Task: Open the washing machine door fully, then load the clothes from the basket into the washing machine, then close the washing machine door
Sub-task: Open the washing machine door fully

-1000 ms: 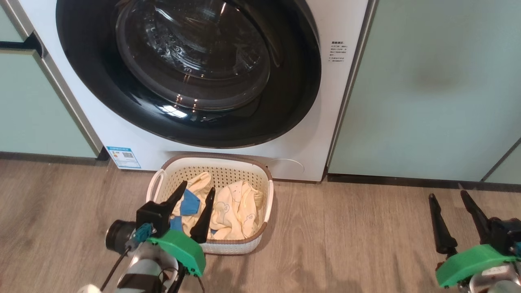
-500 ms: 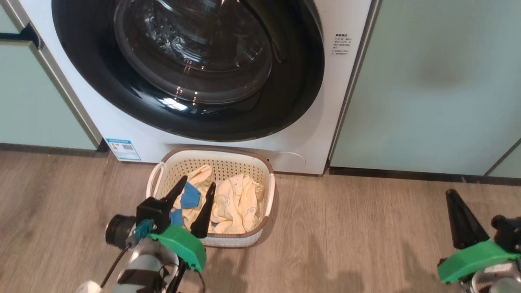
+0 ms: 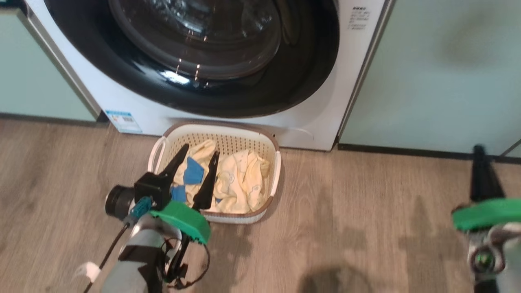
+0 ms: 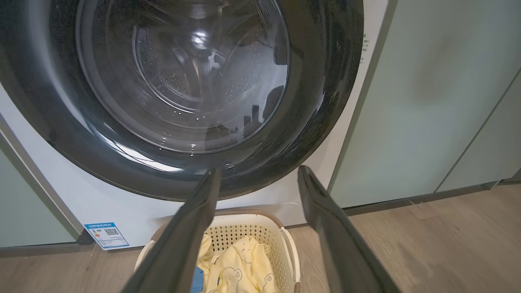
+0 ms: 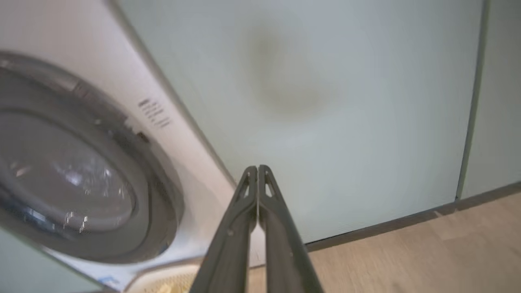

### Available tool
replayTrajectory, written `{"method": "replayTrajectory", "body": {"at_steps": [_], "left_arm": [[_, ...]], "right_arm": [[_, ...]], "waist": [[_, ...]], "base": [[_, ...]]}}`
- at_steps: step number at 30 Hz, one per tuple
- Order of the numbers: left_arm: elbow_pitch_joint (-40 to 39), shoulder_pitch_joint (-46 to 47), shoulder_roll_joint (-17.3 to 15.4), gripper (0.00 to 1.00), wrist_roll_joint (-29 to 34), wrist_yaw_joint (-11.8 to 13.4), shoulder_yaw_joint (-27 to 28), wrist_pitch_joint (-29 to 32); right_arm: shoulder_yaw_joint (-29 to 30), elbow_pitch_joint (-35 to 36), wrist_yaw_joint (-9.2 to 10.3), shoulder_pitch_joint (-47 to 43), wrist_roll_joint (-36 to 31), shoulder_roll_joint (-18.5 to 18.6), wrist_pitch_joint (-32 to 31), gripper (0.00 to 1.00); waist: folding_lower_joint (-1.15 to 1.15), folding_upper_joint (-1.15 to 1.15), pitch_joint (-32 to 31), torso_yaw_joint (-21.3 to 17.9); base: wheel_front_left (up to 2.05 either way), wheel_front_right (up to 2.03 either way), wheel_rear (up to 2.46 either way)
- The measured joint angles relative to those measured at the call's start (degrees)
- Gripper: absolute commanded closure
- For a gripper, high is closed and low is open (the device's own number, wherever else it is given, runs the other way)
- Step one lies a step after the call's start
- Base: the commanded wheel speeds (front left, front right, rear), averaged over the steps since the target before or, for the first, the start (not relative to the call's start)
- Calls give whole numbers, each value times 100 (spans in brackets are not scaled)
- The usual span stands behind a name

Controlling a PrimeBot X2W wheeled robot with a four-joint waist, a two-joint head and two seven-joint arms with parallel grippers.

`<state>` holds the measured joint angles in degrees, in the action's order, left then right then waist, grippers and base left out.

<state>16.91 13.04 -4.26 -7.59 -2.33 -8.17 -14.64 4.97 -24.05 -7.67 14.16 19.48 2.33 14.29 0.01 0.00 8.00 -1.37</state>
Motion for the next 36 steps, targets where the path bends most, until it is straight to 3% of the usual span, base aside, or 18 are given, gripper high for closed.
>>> {"method": "replayTrajectory", "body": {"at_steps": [7,13,18,23,27,36], "left_arm": [[-176,340,85,0,2,4,-8,0],[-243,609,133,0,2,5,-79,0],[-271,808,171,0,0,4,-157,0],[-291,947,183,0,-7,4,-254,0],[-292,1022,201,0,-58,22,-325,0],[-316,1210,216,0,-215,134,-527,0]], "right_arm": [[-169,-103,1,966,2509,165,-555,100],[-152,-298,2,1796,4503,297,-1523,100],[-62,-689,2,2466,5723,304,-2512,100],[-19,-1105,3,3128,6428,302,-3341,100],[-202,-1417,3,3721,6617,293,-3868,100],[-460,-1745,3,4509,6729,241,-4002,100]], "waist": [[1,0,475,150],[0,0,874,312],[0,0,1146,473],[1,0,1360,633],[0,0,1530,764],[0,0,1718,964]], "base": [[0,0,0],[0,0,0],[0,0,0],[0,0,0],[0,0,0],[0,0,0]]}}
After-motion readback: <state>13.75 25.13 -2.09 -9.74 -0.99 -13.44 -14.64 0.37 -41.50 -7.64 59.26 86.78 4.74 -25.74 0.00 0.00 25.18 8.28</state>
